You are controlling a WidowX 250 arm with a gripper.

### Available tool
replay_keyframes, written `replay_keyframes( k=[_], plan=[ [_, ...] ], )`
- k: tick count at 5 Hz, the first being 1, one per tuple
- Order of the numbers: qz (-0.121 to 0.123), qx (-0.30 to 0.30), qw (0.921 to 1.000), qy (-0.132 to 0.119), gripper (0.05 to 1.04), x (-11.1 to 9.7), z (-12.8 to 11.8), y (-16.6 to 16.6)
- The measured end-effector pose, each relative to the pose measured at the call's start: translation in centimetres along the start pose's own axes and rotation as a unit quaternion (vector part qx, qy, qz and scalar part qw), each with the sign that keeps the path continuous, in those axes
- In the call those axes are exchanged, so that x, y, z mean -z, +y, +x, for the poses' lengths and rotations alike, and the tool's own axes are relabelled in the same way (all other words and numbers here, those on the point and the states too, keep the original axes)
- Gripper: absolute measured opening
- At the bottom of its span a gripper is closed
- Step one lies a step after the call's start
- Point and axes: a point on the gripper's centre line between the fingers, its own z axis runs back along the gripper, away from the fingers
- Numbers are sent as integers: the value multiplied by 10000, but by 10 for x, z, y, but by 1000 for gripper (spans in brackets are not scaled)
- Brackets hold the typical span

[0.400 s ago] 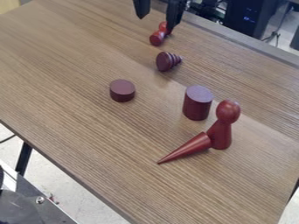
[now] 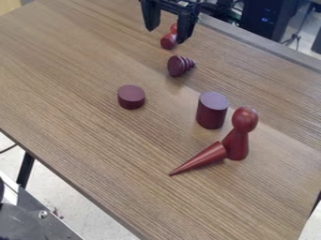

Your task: Move the cone to the right

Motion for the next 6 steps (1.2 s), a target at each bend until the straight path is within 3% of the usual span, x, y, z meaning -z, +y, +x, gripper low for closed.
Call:
replay_keyframes(
  k=[1, 2, 3, 4, 6],
  plan=[
    [-30, 557, 9984, 52, 1000, 0, 22, -2],
    [-144, 853, 9961, 171, 1000, 1, 27, -7],
    [-306, 1006, 9930, 536, 1000, 25, 21, -19],
    [-504, 970, 9916, 685, 1000, 37, 13, -27],
    [-548, 773, 9919, 842, 1000, 57, -2, -29]
  ],
)
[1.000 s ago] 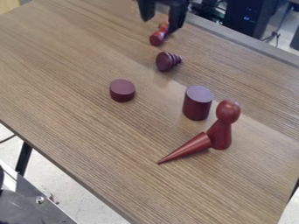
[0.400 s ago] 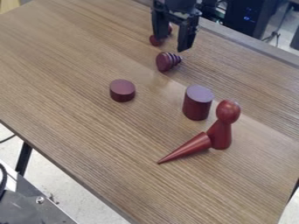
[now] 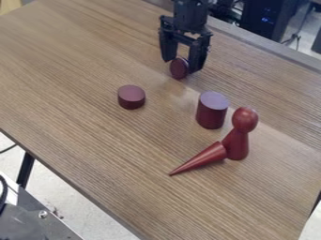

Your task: Move the cone to the right

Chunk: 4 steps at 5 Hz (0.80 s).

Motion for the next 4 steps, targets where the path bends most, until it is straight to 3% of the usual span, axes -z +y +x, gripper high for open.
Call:
replay_keyframes(
  k=[4],
  plan=[
    [226, -418, 9986, -229, 1000, 7, 5, 4]
  ],
)
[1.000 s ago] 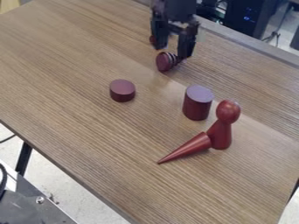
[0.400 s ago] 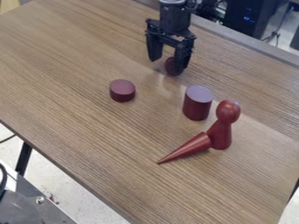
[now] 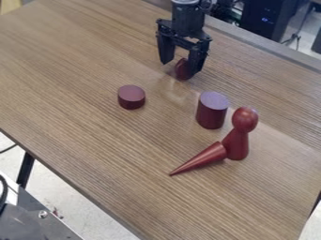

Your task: Move the cone to the right

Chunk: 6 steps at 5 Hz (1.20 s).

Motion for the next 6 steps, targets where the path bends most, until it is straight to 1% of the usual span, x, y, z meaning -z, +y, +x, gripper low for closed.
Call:
replay_keyframes(
  k=[1, 2, 3, 4, 5, 6],
  plan=[
    [25, -106, 9999, -45, 1000, 5, -2, -5],
    [105, -179, 9997, -126, 1000, 1, -1, -6],
    [351, -422, 9985, -65, 964, 0, -2, -3],
    [441, -514, 9977, -78, 695, 0, -1, -3],
    [535, -603, 9965, -203, 602, -3, 0, -3],
    [529, -642, 9963, -229, 602, -1, -1, -4]
  ],
)
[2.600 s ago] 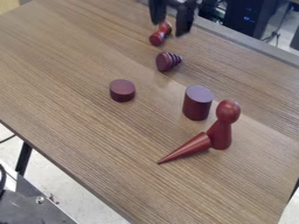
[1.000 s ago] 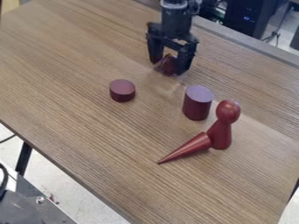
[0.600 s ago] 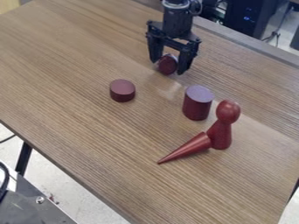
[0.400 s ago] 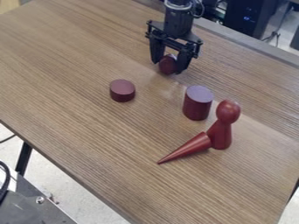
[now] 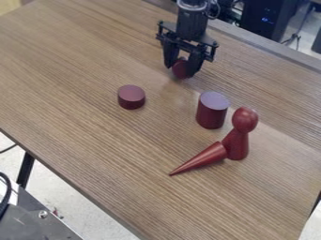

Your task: Move the cone to the right

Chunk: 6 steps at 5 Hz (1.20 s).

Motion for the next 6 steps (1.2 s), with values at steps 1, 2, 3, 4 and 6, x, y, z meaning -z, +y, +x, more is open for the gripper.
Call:
replay_keyframes(
  k=[1, 2, 3, 4, 6],
  plan=[
    [-4, 28, 9994, -354, 602, -21, 5, -3],
    [-71, 460, 9944, -945, 602, -46, 15, -15],
    [-178, 993, 9887, -1108, 602, -56, 17, -36],
    [-445, 1553, 9820, -976, 602, -55, 16, -54],
    [-700, 2184, 9705, -738, 602, -43, 11, -84]
  ],
)
